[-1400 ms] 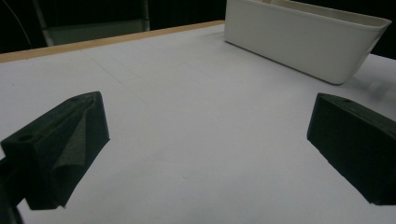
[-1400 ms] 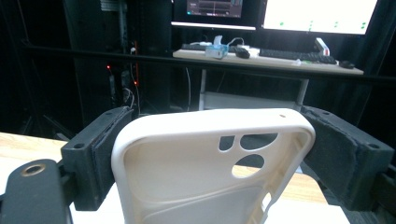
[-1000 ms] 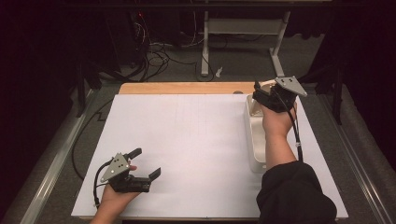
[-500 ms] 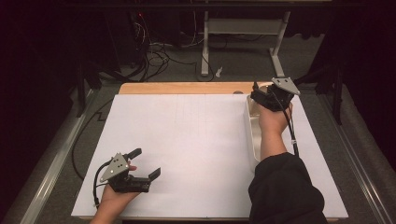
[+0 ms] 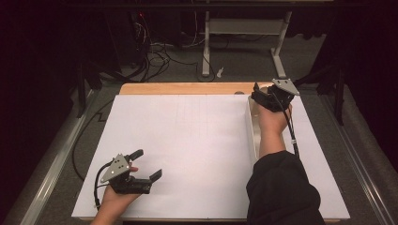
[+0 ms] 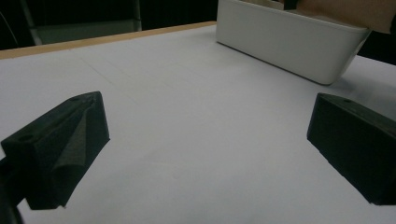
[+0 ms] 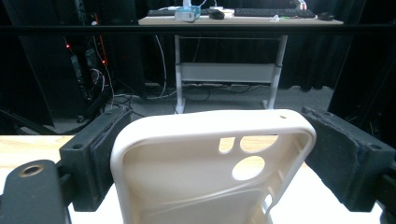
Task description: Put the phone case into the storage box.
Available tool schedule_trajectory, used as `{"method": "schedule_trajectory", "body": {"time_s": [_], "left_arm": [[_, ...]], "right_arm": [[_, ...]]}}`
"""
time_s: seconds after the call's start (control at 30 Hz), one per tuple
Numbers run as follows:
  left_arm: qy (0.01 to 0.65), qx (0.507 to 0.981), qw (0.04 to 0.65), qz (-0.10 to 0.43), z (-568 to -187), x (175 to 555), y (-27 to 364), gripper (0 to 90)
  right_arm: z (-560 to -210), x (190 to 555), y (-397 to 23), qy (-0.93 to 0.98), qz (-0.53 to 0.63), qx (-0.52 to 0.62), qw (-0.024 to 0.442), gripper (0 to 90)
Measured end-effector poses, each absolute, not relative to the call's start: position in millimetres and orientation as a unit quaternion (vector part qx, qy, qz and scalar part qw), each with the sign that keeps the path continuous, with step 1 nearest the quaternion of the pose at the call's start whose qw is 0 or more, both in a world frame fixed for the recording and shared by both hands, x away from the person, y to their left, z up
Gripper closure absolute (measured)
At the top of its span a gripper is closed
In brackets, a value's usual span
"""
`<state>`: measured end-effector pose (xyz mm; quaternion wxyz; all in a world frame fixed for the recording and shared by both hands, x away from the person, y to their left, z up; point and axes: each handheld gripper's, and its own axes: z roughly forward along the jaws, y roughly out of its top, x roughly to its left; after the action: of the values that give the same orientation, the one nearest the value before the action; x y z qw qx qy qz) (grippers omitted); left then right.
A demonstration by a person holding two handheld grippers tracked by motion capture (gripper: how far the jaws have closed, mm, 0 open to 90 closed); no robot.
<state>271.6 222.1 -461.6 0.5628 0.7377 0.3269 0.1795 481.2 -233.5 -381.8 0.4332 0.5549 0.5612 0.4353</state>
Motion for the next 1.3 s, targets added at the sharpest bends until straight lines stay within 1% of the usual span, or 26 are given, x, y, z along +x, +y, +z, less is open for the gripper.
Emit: {"method": "schedule_trajectory", "body": {"time_s": [0.67,1.3], "left_arm": [[0.321,0.739,0.565,0.176,-461,270,221,0.3],[0.324,0.737,0.567,0.174,-461,270,223,0.3]], "right_arm": [[-387,485,-230,0.575,0.425,0.546,0.436,11.8],[-383,502,-224,0.567,0.400,0.565,0.446,10.8]]}}
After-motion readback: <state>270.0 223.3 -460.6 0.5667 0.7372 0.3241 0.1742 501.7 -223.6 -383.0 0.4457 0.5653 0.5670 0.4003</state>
